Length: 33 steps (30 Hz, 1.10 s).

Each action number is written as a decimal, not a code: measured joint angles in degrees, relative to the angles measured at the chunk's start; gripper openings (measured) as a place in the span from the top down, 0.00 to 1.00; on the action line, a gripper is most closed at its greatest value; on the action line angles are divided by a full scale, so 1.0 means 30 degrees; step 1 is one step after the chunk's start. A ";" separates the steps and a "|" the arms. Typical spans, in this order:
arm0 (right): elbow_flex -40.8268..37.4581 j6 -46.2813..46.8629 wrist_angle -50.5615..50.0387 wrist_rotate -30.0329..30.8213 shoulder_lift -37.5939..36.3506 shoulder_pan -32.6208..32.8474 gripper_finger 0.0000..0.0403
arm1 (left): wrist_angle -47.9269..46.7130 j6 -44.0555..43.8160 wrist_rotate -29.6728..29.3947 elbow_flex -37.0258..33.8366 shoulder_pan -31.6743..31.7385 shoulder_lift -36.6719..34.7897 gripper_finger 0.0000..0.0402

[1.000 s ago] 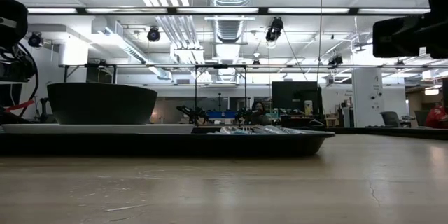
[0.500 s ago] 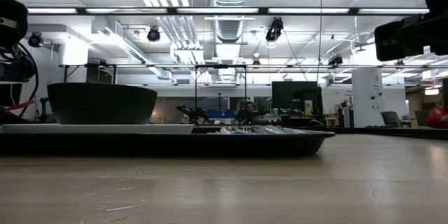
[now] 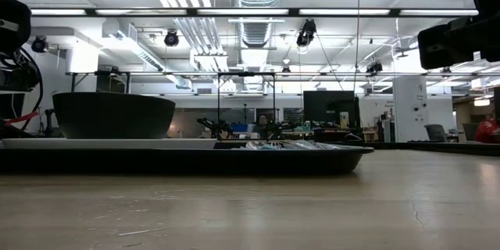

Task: Set up tray
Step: Return to Home Position

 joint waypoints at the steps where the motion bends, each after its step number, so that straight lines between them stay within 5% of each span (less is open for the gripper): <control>1: 0.0000 0.0000 0.0000 0.0002 0.0000 0.0000 0.75 | 0.0003 0.0000 -0.0004 0.0000 0.0000 0.0000 0.77; 33: 0.0011 -0.0015 -0.0029 -0.0023 0.0007 0.0000 0.77 | 0.0003 0.0000 -0.0004 0.0000 0.0000 0.0000 0.77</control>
